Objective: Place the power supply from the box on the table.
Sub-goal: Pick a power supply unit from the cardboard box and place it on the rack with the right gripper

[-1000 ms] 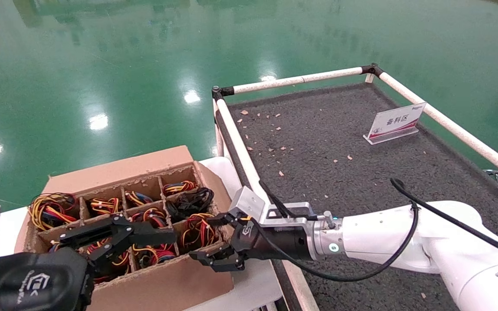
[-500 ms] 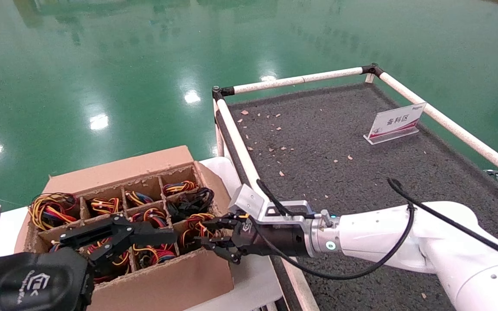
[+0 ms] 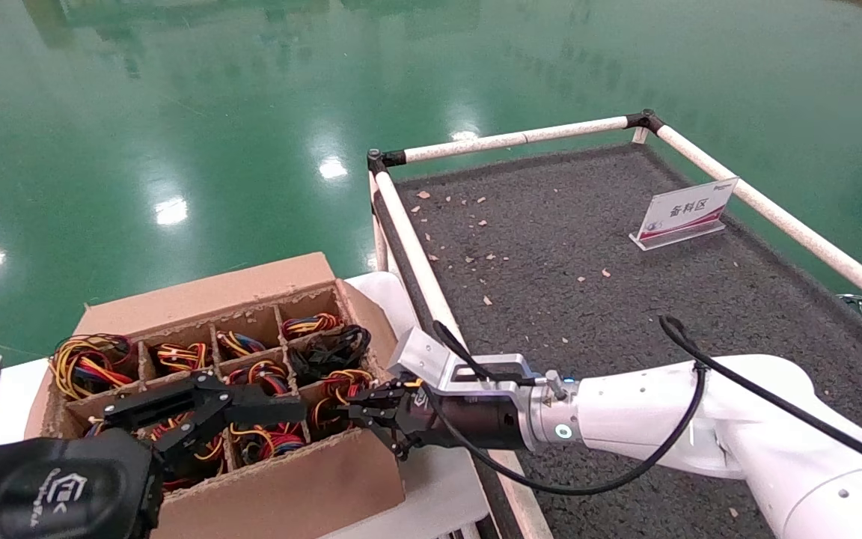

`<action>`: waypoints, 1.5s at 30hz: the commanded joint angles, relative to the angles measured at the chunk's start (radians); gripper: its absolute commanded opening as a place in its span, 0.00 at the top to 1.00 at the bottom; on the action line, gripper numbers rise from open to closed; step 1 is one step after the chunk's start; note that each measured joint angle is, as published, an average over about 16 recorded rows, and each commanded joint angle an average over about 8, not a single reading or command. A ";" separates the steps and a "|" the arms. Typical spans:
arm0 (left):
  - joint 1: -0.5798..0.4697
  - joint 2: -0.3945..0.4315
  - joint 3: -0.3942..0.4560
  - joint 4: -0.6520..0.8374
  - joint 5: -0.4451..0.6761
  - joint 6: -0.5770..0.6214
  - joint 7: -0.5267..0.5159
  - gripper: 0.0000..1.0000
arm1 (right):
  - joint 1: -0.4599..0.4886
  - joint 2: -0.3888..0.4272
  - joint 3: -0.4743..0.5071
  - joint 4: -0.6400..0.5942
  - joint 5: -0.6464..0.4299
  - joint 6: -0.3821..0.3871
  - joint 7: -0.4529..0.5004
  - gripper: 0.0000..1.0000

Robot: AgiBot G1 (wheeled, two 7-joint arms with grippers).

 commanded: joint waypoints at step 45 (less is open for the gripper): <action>-0.001 -0.001 0.002 0.000 -0.002 -0.001 0.001 0.00 | 0.315 0.104 0.261 -0.175 0.513 0.040 0.261 1.00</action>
